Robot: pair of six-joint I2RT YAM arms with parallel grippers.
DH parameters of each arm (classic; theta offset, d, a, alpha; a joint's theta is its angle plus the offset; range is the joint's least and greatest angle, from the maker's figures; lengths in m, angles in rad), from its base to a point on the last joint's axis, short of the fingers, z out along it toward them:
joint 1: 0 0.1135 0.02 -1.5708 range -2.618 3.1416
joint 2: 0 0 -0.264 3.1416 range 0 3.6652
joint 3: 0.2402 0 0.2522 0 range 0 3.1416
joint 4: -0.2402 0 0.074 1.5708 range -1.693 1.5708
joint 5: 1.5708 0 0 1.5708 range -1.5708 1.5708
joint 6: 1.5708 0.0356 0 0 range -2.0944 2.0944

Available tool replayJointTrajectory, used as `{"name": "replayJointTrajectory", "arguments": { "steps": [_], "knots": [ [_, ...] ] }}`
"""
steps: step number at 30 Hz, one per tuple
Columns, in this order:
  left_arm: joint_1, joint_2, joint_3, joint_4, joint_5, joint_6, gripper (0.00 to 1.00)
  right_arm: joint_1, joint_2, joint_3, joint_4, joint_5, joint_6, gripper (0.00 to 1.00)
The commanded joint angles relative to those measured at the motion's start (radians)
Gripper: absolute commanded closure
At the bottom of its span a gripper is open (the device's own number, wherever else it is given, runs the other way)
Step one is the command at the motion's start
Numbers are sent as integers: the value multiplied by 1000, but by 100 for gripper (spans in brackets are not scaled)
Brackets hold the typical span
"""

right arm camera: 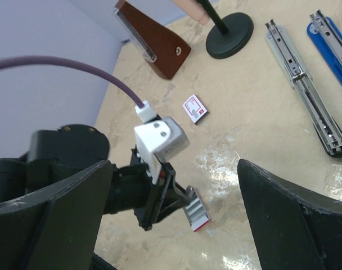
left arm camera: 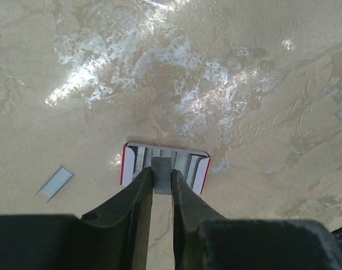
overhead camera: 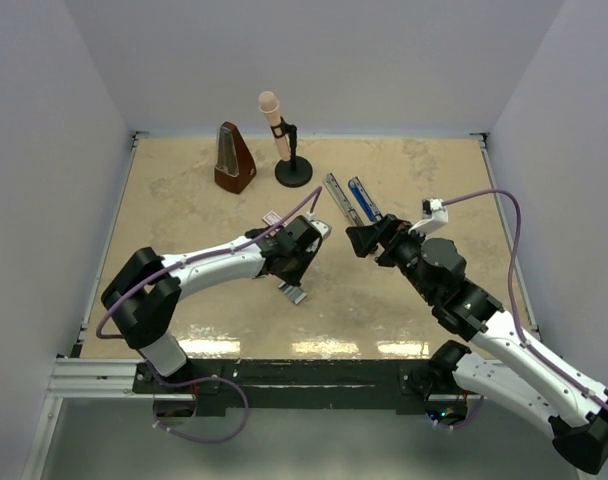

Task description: Unload the staples from the stapler

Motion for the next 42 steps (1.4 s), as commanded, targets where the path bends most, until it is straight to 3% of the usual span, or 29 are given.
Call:
{"name": "replayJointTrajectory", "arguments": {
  "steps": [1, 42],
  "knots": [
    [-40, 35, 46, -18, -62, 29, 85, -2, -44, 4, -11, 76, -7, 1],
    [-75, 73, 8, -69, -49, 52, 81, -2, -30, 11, -9, 78, 15, 1]
  ]
}}
